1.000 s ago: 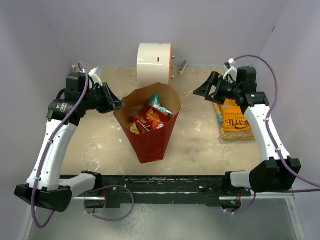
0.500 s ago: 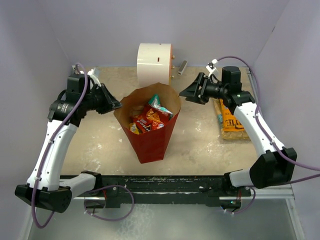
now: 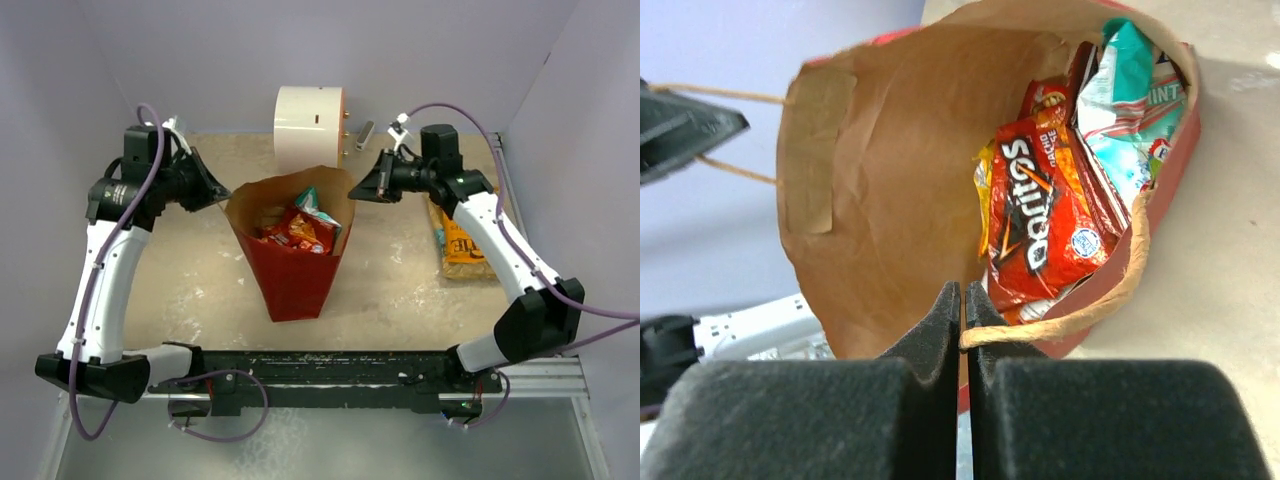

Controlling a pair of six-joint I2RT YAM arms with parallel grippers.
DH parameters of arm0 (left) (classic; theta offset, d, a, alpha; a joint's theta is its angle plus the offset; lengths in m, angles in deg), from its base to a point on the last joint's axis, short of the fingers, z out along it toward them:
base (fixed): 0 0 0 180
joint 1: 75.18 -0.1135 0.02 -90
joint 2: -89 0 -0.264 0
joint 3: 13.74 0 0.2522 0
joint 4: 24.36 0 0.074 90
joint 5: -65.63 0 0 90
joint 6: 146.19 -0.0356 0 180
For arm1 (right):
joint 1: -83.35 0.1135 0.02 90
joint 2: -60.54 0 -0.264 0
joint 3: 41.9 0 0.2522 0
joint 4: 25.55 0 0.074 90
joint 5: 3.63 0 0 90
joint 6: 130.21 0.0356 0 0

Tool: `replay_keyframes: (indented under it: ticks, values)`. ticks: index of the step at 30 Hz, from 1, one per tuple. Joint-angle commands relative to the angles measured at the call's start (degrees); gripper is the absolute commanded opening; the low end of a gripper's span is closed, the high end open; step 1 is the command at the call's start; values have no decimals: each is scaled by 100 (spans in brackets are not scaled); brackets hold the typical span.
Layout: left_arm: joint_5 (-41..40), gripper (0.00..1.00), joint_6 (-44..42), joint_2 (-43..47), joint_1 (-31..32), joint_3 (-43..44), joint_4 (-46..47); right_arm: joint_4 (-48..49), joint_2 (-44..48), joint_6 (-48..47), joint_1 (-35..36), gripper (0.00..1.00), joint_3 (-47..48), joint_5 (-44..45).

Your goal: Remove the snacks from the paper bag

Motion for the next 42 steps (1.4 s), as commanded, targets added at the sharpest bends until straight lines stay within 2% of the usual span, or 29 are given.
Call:
replay_keyframes:
  ticks: [1, 7, 11, 16, 20, 27, 30, 37, 42]
  values:
    - [-686, 0, -532, -230, -205, 1242, -180, -36, -227, -410, 723, 0, 783, -15]
    - [-1096, 0, -898, -725, -353, 2254, -337, 561, -670, -4, 1563, 0, 965, 13]
    - [-562, 0, -991, -741, -372, 2126, 125, 587, -905, -114, 1764, 0, 849, -36]
    - [888, 0, -595, -250, -370, 670, 1189, -229, -931, -1007, 1786, 0, 409, 109]
    - [2166, 0, -77, 284, -364, -509, 2240, -478, -711, -1466, 1854, 2, -192, -24]
    - [3201, 0, 1048, 846, -331, -1813, 3548, -606, -241, -1755, 1962, 3, -1339, 144]
    - [3118, 0, 1403, 957, -95, -2139, 3770, -387, -118, -1675, 1974, 3, -1785, 148]
    - [2110, 0, 1749, 544, 1499, -2227, 3851, 453, -102, -1247, 2114, 4, -2475, -77]
    - [1678, 0, 1787, 523, 2019, -2307, 3694, 481, -2, -1283, 2274, 5, -2705, 202]
